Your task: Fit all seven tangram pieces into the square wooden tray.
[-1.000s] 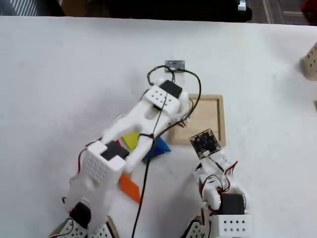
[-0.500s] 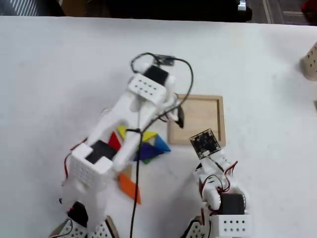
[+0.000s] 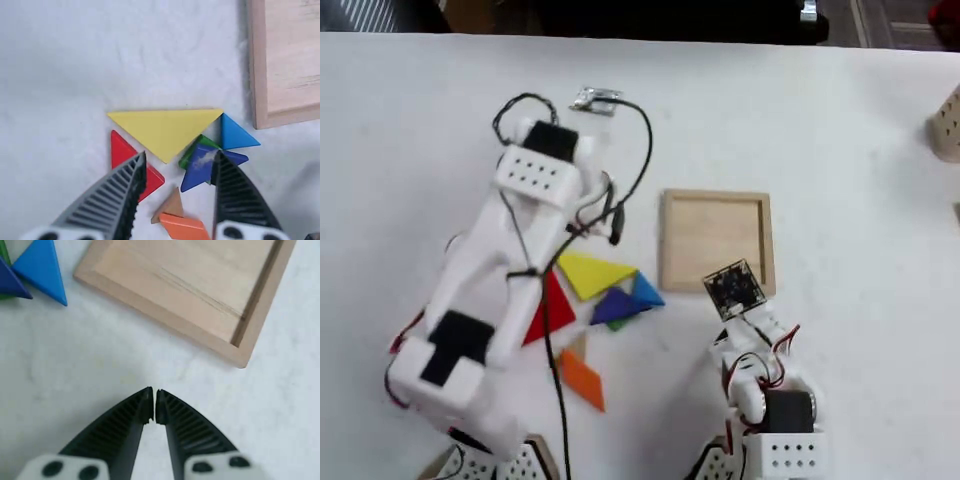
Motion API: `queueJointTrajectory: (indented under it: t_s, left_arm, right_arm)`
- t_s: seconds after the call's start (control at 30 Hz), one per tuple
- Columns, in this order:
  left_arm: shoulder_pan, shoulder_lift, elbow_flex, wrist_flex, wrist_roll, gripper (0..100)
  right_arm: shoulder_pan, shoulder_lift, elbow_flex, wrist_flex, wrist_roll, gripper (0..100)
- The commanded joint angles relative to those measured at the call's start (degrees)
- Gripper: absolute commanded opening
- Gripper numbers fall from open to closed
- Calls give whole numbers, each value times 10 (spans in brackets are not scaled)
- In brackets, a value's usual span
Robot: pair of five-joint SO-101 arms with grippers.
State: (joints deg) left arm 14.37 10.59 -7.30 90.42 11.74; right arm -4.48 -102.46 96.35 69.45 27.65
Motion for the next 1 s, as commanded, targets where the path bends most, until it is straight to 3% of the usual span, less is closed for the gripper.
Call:
queueJointTrajectory:
  t_s: [0.0,0.23,0.67,0.8,0.97]
  left_arm:
    - [-8,-143,147,-96,-18,215]
    - [-27,-291,372,-208,-18,215]
    - [-160,-450,619,-322,-18,215]
    - [-226,-470,687,-364,-19,215]
    - [-293,-475,735,-433,-133,215]
  right_arm:
    - [-2,-6,4,-9,7,19]
    - [-1,-6,4,-9,7,19]
    - [36,-6,4,-9,9,19]
    - [67,-6,2,-15,95,19]
    - [60,-6,2,-16,137,21]
